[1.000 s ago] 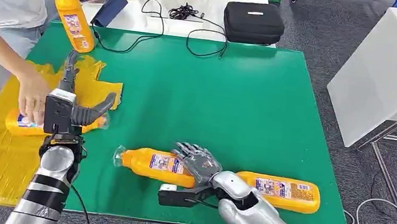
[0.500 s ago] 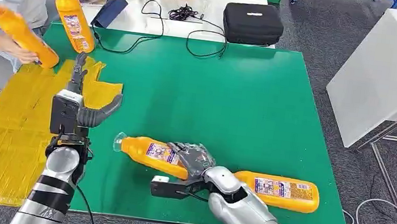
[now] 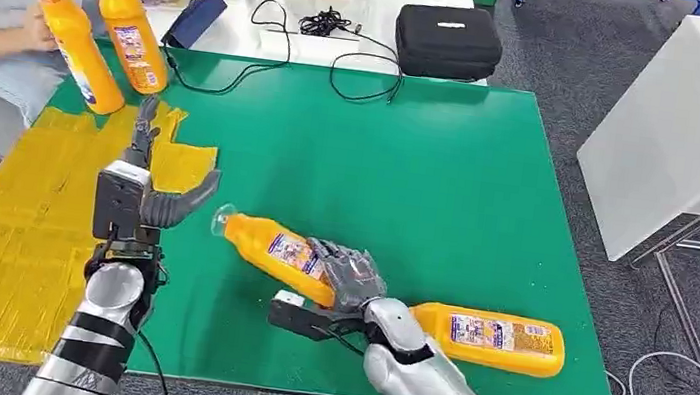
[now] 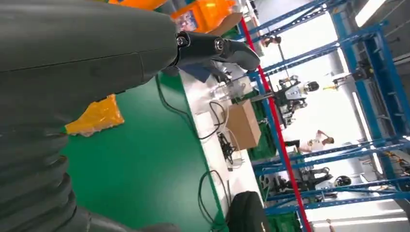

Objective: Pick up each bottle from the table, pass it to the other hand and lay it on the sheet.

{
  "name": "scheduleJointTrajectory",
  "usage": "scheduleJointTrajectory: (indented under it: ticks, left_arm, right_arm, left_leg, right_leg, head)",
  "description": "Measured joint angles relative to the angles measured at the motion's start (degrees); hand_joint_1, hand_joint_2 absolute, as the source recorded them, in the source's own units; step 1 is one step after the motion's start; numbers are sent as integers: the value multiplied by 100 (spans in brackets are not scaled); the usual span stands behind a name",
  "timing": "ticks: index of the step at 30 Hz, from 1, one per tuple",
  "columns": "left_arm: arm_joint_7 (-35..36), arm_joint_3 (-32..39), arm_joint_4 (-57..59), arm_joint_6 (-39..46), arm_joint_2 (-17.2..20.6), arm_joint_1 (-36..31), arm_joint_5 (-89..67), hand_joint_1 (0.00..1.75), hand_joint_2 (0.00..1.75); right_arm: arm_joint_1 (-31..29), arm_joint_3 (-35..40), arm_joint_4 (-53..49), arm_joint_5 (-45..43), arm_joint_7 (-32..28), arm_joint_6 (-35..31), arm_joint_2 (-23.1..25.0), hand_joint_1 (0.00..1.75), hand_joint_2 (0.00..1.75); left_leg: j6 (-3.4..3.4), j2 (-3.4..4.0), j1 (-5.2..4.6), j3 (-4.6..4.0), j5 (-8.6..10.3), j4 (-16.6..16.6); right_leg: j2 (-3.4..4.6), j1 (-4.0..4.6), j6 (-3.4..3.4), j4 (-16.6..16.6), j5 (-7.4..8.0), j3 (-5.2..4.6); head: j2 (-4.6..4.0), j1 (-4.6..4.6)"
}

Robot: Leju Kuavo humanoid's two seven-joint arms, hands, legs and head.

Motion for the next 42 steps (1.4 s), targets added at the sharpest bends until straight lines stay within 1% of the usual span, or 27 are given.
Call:
scheduleJointTrajectory:
  ticks: [4,7,9,10,12,13,16,18,19,20,21,22,23,25,28,31,35,40,41,42]
  left_arm:
    - [90,-2,-247,-135,-11,204,190,0,175]
    - [102,-2,-404,-185,-11,321,236,0,175]
    - [184,-11,-479,-433,-11,359,413,0,175]
    - [271,-20,-509,-672,-11,375,593,0,175]
    - [552,-61,-540,-1422,11,404,1204,0,175]
    - [700,-90,-546,-1899,28,436,1601,0,175]
    - [996,-179,-531,-3154,133,491,2830,0,175]
    - [1064,-212,-500,-3573,207,510,3256,0,175]
    - [1079,-227,-489,-3626,236,524,3329,0,175]
    - [1093,-243,-478,-3648,256,534,3357,0,175]
    - [1099,-258,-463,-3663,286,551,3364,0,175]
    - [1101,-267,-457,-3674,310,563,3370,0,175]
    - [1123,-271,-448,-3703,321,565,3408,0,175]
    - [1186,-304,-448,-3783,352,564,3560,0,175]
    - [1252,-365,-448,-3908,382,565,3779,0,175]
    - [1272,-433,-448,-3923,400,565,3831,0,175]
    - [1279,-485,-450,-3923,420,564,3866,0,175]
    - [1285,-518,-454,-3906,431,564,3890,0,175]
    - [1296,-527,-457,-3901,433,561,3895,0,175]
    - [1298,-538,-457,-3893,437,559,3897,0,175]
  right_arm:
    - [477,-809,-931,-70,-249,-577,-4,175,175]
    - [740,-1382,-1585,-116,-426,-751,-11,175,175]
    - [901,-1667,-1939,-195,-598,-873,-13,175,175]
    - [984,-1781,-2100,-254,-704,-953,-11,175,175]
    - [1125,-2000,-2420,-395,-915,-1076,-11,175,175]
    - [1196,-2124,-2588,-470,-1014,-1121,-11,173,175]
    - [1312,-2322,-2838,-549,-1150,-1114,-11,175,175]
    - [1332,-2338,-2843,-549,-1158,-1079,-11,175,175]
    - [1354,-2349,-2854,-544,-1165,-1055,-11,171,175]
    - [1366,-2353,-2856,-542,-1167,-1048,-11,175,175]
    - [1373,-2355,-2856,-540,-1169,-1042,-11,171,175]
    - [1374,-2355,-2856,-540,-1174,-1042,-11,175,175]
    - [1374,-2355,-2856,-538,-1176,-1042,-11,171,175]
    - [1375,-2355,-2856,-494,-1200,-1035,-11,169,175]
    - [1375,-2336,-2854,-400,-1215,-1022,-9,169,175]
    - [1375,-2281,-2850,-276,-1209,-1029,-7,173,175]
    - [1374,-2211,-2810,-214,-1187,-1029,4,169,175]
    - [1372,-2120,-2729,-110,-1141,-1013,20,173,175]
    - [1370,-2078,-2712,-54,-1132,-1013,26,169,175]
    - [1370,-2038,-2683,9,-1132,-1016,35,173,175]
  left_leg:
    - [1,-3,-1,-11,-2,0]
    - [2,-2,-2,-17,-3,0]
    - [3,-3,-3,-18,-3,0]
    - [3,-3,-3,-17,-4,0]
    - [3,-7,-3,-18,-3,0]
    - [3,-5,-3,-18,-3,0]
    - [2,4,-2,-15,-4,-1]
    - [1,5,-2,-11,-4,-1]
    - [1,4,-1,-12,-4,-1]
    - [1,2,0,-12,-4,-1]
    - [1,-1,0,-14,-4,-1]
    - [1,0,1,-14,-3,-1]
    - [1,1,1,-14,-3,-2]
    - [1,1,1,-14,-3,-2]
    - [2,-1,0,-16,-3,-1]
    - [2,0,-1,-17,-3,-1]
    - [2,-1,-1,-17,-3,-1]
    - [2,0,0,-18,-3,-2]
    - [2,0,0,-17,-3,-2]
    - [2,0,0,-17,-3,-2]
  right_leg:
    - [-2,0,-1,-1,-3,-10]
    - [-2,-2,-1,-2,-3,-15]
    - [-2,-3,-1,-4,-3,-15]
    - [-3,-3,0,-4,-3,-15]
    - [-6,-3,0,-4,-3,-14]
    - [-5,-3,0,-4,-3,-14]
    - [-1,-2,0,-3,-2,-15]
    - [2,-1,-1,-3,-2,-15]
    - [1,0,-1,-3,-3,-15]
    - [0,1,-1,-3,-3,-15]
    - [-1,2,-1,-3,-3,-15]
    - [0,1,-1,-2,-3,-15]
    - [0,1,-1,-2,-3,-15]
    - [0,1,-1,-1,-3,-15]
    - [-1,-1,-1,-2,-3,-14]
    - [-1,-2,-1,-2,-3,-15]
    - [-1,-2,-1,-2,-3,-15]
    - [-1,-1,-1,-2,-3,-15]
    - [-1,-1,-1,-2,-3,-15]
    - [-1,-1,-1,-2,-3,-15]
  head:
    - [0,-2]
    - [0,0]
    - [0,0]
    - [0,-2]
    - [0,-2]
    - [0,-2]
    - [0,-2]
    - [0,-2]
    - [0,-2]
    - [0,-2]
    - [0,-2]
    - [0,-2]
    - [0,-2]
    - [0,-2]
    - [0,-2]
    - [0,-2]
    - [0,-2]
    - [0,-2]
    - [0,-2]
    - [0,-2]
